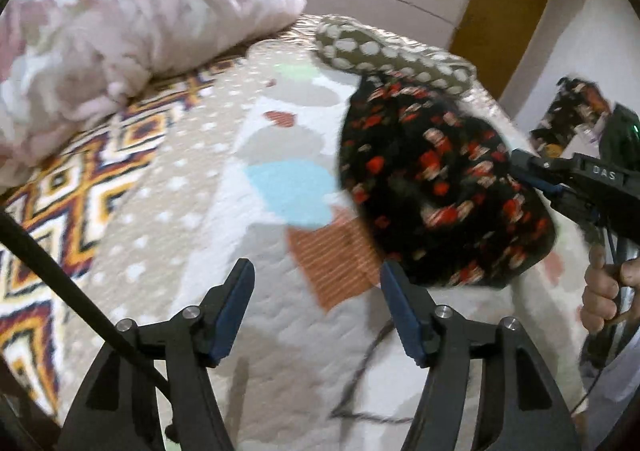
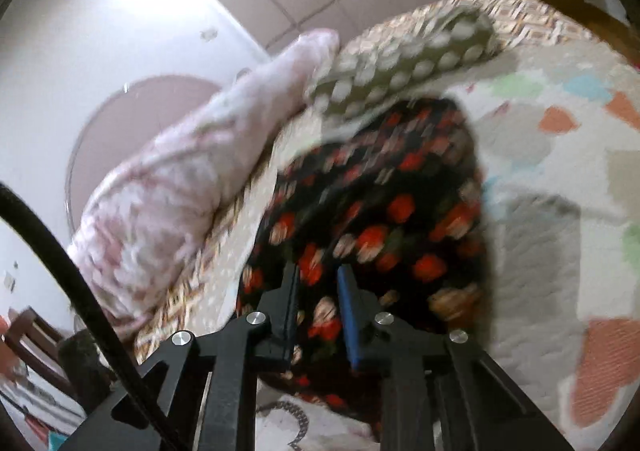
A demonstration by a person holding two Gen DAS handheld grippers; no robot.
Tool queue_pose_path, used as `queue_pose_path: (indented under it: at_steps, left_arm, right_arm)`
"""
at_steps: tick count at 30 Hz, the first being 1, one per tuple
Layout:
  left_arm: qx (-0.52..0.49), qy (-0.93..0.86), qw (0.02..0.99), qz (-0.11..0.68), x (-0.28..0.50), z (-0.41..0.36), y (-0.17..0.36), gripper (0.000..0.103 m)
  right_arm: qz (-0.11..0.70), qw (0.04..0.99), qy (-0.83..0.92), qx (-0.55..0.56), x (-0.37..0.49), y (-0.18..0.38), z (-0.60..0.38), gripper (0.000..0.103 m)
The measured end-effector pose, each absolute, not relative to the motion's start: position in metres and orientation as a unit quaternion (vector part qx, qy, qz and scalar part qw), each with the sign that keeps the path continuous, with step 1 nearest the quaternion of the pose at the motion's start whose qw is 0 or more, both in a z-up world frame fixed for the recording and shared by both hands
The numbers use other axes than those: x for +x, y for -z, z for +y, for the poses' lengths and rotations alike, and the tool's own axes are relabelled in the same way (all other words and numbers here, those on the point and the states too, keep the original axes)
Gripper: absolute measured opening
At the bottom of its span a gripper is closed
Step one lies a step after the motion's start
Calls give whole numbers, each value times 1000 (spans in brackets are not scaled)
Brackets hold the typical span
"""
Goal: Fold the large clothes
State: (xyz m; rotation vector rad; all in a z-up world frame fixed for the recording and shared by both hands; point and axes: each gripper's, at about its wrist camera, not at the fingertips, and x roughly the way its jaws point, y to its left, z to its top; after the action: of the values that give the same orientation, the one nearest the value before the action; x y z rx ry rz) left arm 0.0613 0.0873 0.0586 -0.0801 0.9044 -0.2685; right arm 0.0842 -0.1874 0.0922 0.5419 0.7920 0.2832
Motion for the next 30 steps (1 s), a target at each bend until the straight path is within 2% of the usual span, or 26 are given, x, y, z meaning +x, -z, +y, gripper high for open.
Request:
queue_pose_path:
  at_steps: [2, 4, 9, 13, 15, 18, 21, 28, 30]
  left_arm:
    - [-29, 114, 889, 444, 56, 93, -48, 65]
    - [-35, 108, 882, 457, 54, 99, -36, 65]
    - [-51, 101, 869, 481, 55, 106, -6, 65]
    - [-41, 109, 877, 466, 49, 101, -3, 77]
    - [-34, 108, 881, 460, 47, 97, 0, 82]
    - [-9, 101, 887, 451, 46, 86, 4, 87]
    - [2, 98, 890, 445, 45, 80, 5, 90]
    - [-11, 107, 895, 434, 44, 83, 8, 95]
    - [-13, 109, 896, 431, 44, 84, 8, 95]
  right_arm:
    - [417, 861, -148, 249, 91, -67, -166, 22]
    - [439, 869, -129, 188, 89, -53, -144, 22]
    - [446, 875, -154, 109, 84, -77, -112, 21]
    - [384, 898, -163, 140, 97, -112, -111, 21]
    - [387, 895, -155, 160, 121, -110, -107, 21]
    - [428, 862, -165, 217, 154, -78, -103, 23]
    - [461, 796, -240, 311, 164, -42, -97, 21]
    - [423, 811, -266, 304, 115, -62, -105, 21]
    - [418, 817, -247, 312, 103, -59, -116, 28]
